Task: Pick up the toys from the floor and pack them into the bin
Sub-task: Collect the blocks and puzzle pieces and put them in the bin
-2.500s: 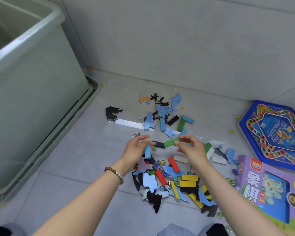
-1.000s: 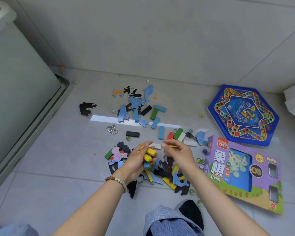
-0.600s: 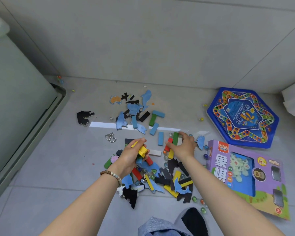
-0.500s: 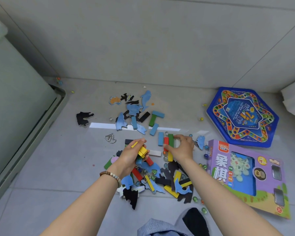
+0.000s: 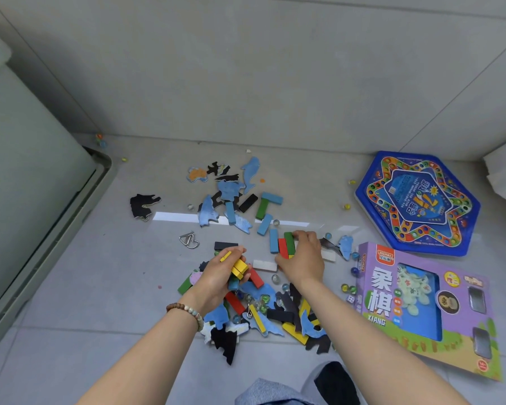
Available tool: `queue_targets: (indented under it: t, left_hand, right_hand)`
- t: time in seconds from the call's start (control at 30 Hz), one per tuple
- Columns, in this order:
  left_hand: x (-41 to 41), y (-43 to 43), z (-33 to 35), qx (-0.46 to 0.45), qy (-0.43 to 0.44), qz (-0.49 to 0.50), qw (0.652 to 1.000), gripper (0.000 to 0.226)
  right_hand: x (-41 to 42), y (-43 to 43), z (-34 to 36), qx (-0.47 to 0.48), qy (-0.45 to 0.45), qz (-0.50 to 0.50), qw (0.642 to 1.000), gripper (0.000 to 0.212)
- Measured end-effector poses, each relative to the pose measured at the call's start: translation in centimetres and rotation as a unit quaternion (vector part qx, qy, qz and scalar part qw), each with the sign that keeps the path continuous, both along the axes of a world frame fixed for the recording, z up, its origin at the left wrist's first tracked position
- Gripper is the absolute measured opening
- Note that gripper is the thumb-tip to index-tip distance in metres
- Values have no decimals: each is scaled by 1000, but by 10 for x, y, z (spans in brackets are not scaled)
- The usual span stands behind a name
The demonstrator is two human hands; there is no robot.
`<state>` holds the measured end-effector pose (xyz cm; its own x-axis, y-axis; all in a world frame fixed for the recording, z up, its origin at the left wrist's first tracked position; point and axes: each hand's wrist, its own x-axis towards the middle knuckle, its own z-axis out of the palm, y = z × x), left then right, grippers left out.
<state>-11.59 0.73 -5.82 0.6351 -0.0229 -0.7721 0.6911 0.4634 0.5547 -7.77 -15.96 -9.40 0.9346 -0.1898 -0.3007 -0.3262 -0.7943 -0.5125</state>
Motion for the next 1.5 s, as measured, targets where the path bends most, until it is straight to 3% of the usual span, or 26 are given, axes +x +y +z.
queue_targets:
  t: [0.13, 0.27, 0.37, 0.47, 0.53, 0.6, 0.7, 0.87, 0.97, 1.03, 1.1, 1.23, 1.3, 1.5]
  left_hand:
    - [2, 3, -2, 4, 1, 0, 1000, 8]
    - [4, 5, 4, 12, -2, -4, 1000, 10]
    - [12, 11, 23, 25, -26, -9, 999, 11]
    - [25, 32, 63, 49, -63, -20, 997, 14]
    - [32, 57, 100, 76, -94, -21, 992, 16]
    - [35, 92, 142, 110, -126, -2, 986, 16]
    - [31, 157, 207, 157, -165, 40, 973, 16]
    - [-4, 280, 288, 231, -212, 111, 943, 15]
    - [-32, 343, 302, 254, -217, 158, 929, 15]
    - [-47, 380, 299, 250, -220, 194, 923, 18]
    - [-61, 411, 288, 257, -203, 203, 923, 35]
    - [-90, 454, 259, 358, -58, 156, 919, 86]
    - [-98, 458, 251, 400, -50, 165, 900, 85]
    - [-66, 392, 272, 509, -169, 87, 840, 64]
  right_hand:
    - [3, -4, 0, 32, 0, -9, 999, 59]
    - [9, -9, 10, 202, 43, -108, 972, 51]
    - [17, -5, 40, 408, 105, -168, 891, 32]
    - [28, 15, 90, 582, 126, -144, 791, 10]
    - [37, 43, 130, 650, 140, -120, 737, 12]
    - [46, 81, 170, 682, 151, -91, 709, 14]
    - [54, 150, 227, 690, 182, -48, 699, 12]
    - [44, 284, 297, 696, 248, 57, 671, 45]
    - [27, 365, 318, 696, 278, 95, 655, 47]
    - [14, 409, 324, 687, 287, 118, 657, 29]
    - [6, 443, 321, 656, 281, 136, 687, 10]
    - [3, 469, 308, 554, 227, 146, 787, 36]
    - [8, 459, 309, 517, 199, 175, 814, 46]
    - [47, 364, 309, 383, 54, 251, 887, 38]
